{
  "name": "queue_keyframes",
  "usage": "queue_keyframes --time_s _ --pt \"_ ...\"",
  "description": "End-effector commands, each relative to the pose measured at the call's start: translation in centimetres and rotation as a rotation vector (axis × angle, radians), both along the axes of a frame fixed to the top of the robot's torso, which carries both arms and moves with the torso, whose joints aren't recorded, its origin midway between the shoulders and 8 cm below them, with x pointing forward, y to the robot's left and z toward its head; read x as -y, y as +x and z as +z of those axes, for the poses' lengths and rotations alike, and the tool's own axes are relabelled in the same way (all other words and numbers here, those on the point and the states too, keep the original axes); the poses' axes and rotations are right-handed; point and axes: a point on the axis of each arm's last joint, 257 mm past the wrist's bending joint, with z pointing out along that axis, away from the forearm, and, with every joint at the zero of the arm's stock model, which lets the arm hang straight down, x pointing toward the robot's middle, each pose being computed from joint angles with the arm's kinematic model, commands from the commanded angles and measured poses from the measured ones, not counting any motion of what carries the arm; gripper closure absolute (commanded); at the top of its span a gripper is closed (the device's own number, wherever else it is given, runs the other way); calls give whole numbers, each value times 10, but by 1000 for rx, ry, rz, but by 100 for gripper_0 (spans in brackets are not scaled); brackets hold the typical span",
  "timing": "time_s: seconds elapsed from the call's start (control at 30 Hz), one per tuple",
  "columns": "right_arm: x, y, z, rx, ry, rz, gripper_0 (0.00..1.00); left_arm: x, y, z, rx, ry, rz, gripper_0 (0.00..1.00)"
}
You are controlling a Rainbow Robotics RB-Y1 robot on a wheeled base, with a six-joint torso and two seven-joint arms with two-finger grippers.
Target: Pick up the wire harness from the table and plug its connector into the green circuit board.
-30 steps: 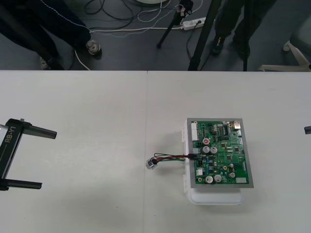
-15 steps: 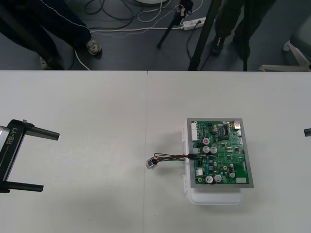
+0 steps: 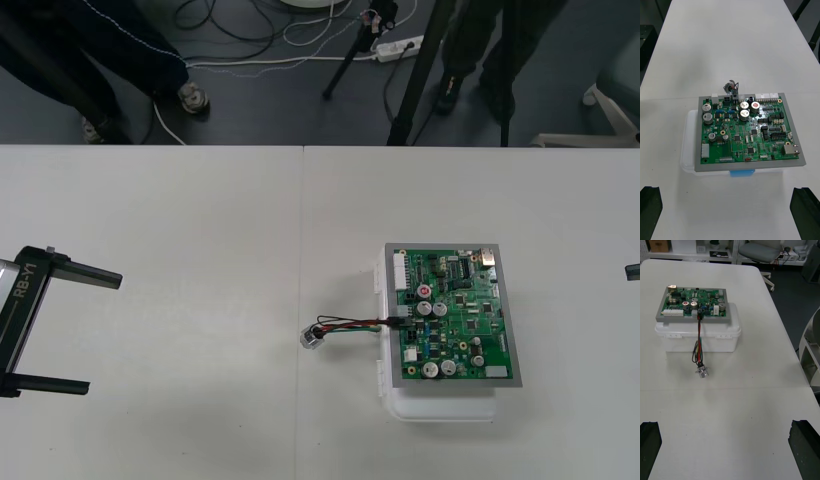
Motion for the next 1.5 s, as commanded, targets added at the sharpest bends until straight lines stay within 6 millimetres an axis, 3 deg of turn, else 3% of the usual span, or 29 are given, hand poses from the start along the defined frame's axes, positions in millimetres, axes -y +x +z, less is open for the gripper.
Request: queue_keyframes --time_s 0.03,1.5 --pt "-1 -6 6 1 15 -6 0 -9 7 7 -19 18 55 0" --pt "0 -6 2 -11 21 -9 0 -9 7 7 -19 18 55 0"
